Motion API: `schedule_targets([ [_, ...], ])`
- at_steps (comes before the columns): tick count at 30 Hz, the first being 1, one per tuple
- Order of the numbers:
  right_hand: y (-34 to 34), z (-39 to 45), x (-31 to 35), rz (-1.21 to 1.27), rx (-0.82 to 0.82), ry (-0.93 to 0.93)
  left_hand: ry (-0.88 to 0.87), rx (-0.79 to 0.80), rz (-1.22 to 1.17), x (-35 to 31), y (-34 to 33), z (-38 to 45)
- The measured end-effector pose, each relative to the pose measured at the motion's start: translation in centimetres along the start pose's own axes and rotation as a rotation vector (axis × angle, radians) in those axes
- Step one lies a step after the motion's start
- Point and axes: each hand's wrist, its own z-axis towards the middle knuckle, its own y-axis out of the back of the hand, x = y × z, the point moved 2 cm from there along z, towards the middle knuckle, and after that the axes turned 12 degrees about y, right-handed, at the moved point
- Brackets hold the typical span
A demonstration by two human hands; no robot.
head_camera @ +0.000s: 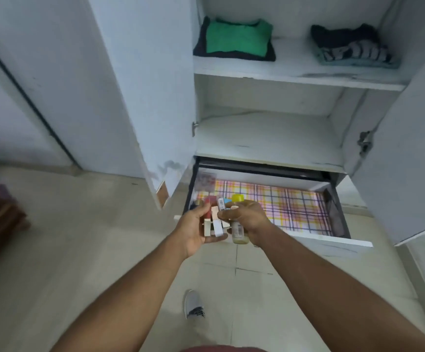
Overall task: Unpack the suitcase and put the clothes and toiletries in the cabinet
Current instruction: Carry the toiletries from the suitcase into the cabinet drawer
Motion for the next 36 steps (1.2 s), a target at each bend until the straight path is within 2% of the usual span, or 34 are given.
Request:
schedule_targets([
  [4,1.0,5.4,1.7,-0.045,-0.134,0.002,0.108,0.006,0.033,-4.2,-1.8,5.1],
  [10,2.3,13.0,1.6,-0.123,-0.218,-0.035,0.178,-0.050,0.118,-8.7,-2.7,12.2],
  [14,2.8,15.9,1.5,-0.138,-0.137,-0.081,0.201,-0.087,0.223,-9.5,-3.1,15.9],
  [18,3.1,18.2,1.3,-0.063,-0.001,-0.130,0.222,-0.227,0.243,-9.6,-2.6,19.2],
  [22,5.3,20.7,-0.6,0.071,0.028,-0.327,0.204,-0.314,0.232,-9.5,-2.0,20.8],
  [25,7.0,22.3,-3.3,0.103,0.031,-0.455,0.203,-0.321,0.256,-8.8,-1.7,21.8],
  [30,8.3,24.2,-7.6,-0.179,0.073,-0.501,0.179,-0.343,0.250,-7.8,-1.5,22.8],
  [32,8.4,24.8,-9.0,-0.324,0.101,-0.447,0.191,-0.357,0.267,-7.3,-1.4,23.4],
  [36,8.5,24.6,-9.8,-0.674,0.033,-0.287,0.242,-0.377,0.291,-6.7,-1.1,24.6],
])
